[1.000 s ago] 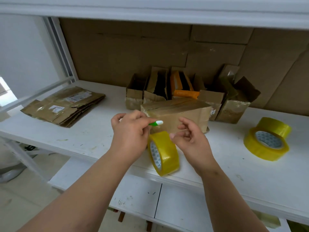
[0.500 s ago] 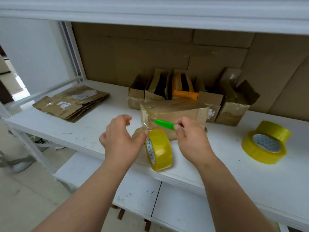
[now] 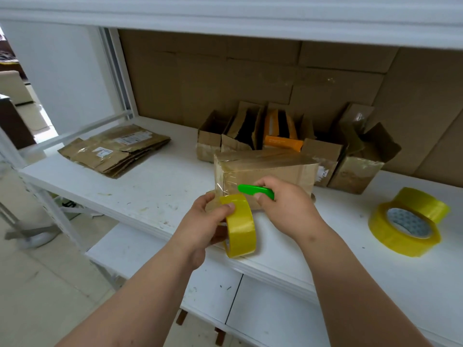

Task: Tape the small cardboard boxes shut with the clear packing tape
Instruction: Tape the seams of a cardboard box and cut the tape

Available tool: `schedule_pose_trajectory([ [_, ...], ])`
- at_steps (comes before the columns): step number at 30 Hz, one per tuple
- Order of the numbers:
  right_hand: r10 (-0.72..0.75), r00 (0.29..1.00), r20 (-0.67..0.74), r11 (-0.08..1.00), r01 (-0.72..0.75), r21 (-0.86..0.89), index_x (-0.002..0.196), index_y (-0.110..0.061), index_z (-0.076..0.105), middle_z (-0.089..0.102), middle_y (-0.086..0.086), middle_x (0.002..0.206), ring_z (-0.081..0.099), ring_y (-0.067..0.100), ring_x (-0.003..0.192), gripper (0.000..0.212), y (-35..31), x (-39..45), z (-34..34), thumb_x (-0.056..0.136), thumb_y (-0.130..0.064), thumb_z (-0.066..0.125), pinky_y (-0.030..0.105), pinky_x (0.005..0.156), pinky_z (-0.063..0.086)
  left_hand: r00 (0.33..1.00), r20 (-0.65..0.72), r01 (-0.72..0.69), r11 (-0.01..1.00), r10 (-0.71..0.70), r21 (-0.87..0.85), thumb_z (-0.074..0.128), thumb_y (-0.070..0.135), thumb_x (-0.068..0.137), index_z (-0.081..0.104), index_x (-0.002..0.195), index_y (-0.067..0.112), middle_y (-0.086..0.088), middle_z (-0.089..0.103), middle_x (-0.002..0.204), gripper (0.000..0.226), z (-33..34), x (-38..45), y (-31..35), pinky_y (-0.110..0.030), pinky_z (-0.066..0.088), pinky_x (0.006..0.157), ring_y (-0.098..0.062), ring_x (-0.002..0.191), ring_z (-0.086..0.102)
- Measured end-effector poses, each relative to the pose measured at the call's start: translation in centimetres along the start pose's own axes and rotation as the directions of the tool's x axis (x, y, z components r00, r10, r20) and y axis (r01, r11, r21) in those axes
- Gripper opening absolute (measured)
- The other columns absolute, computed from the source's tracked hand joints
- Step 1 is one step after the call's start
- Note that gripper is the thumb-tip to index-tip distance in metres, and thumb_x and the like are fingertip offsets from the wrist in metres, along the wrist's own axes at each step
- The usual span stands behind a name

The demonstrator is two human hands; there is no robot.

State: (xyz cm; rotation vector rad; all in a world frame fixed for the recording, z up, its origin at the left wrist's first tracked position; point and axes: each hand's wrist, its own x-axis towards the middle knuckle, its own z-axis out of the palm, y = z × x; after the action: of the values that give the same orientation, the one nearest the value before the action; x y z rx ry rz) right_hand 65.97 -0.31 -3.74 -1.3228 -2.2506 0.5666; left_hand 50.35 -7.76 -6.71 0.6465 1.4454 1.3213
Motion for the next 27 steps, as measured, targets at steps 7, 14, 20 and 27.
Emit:
schedule_pose_trajectory([
  [7, 0.021, 0.996, 0.087, 0.999, -0.023, 0.023, 0.109, -0.03, 0.069, 0.062, -0.01, 0.079, 0.058, 0.012, 0.077, 0.019, -0.9, 1.4, 0.0, 0.091, -0.037, 0.065, 0.027, 0.062, 0.043, 0.996, 0.083, 0.044, 0.997, -0.039, -0.056, 0.066, 0.011, 0.09, 0.06, 0.118, 0.022, -0.018, 0.071, 0.113, 0.031, -0.2, 0.6, 0.3, -0.039, 0.054, 0.081, -0.03, 0.086, 0.068],
  [14, -0.012, 0.988, 0.153, 0.995, 0.027, -0.095, 0.115, -0.037, 0.06, 0.06, -0.008, 0.101, 0.057, 0.018, 0.097, 0.022, -1.9, 2.9, -0.4, 0.093, -0.037, 0.061, 0.029, 0.075, 0.045, 0.99, 0.135, 0.055, 0.991, -0.038, -0.124, 0.064, 0.009, 0.089, 0.059, 0.121, 0.027, -0.013, 0.071, 0.105, 0.037, -0.7, 1.6, -0.1, -0.043, 0.052, 0.084, -0.033, 0.088, 0.065],
  [20, 0.011, 0.987, 0.163, 0.978, 0.022, -0.205, 0.098, -0.031, 0.062, 0.059, -0.008, 0.092, 0.056, 0.018, 0.092, 0.012, -1.5, 3.8, 0.0, 0.095, -0.042, 0.055, 0.029, 0.069, 0.042, 0.988, 0.146, 0.08, 0.98, -0.053, -0.182, 0.062, 0.005, 0.088, 0.059, 0.114, 0.024, -0.011, 0.067, 0.1, 0.033, -0.5, 2.2, -0.3, -0.04, 0.049, 0.079, -0.033, 0.091, 0.061],
  [27, 0.011, 0.994, 0.109, 0.941, 0.027, -0.336, 0.1, -0.03, 0.068, 0.063, -0.002, 0.091, 0.059, 0.024, 0.093, 0.022, -2.0, 4.5, 1.0, 0.097, -0.043, 0.05, 0.03, 0.067, 0.038, 0.988, 0.142, 0.089, 0.974, -0.059, -0.211, 0.061, 0.002, 0.085, 0.056, 0.111, 0.02, -0.012, 0.065, 0.099, 0.032, -0.3, 2.8, -0.5, -0.036, 0.047, 0.072, -0.032, 0.091, 0.06],
])
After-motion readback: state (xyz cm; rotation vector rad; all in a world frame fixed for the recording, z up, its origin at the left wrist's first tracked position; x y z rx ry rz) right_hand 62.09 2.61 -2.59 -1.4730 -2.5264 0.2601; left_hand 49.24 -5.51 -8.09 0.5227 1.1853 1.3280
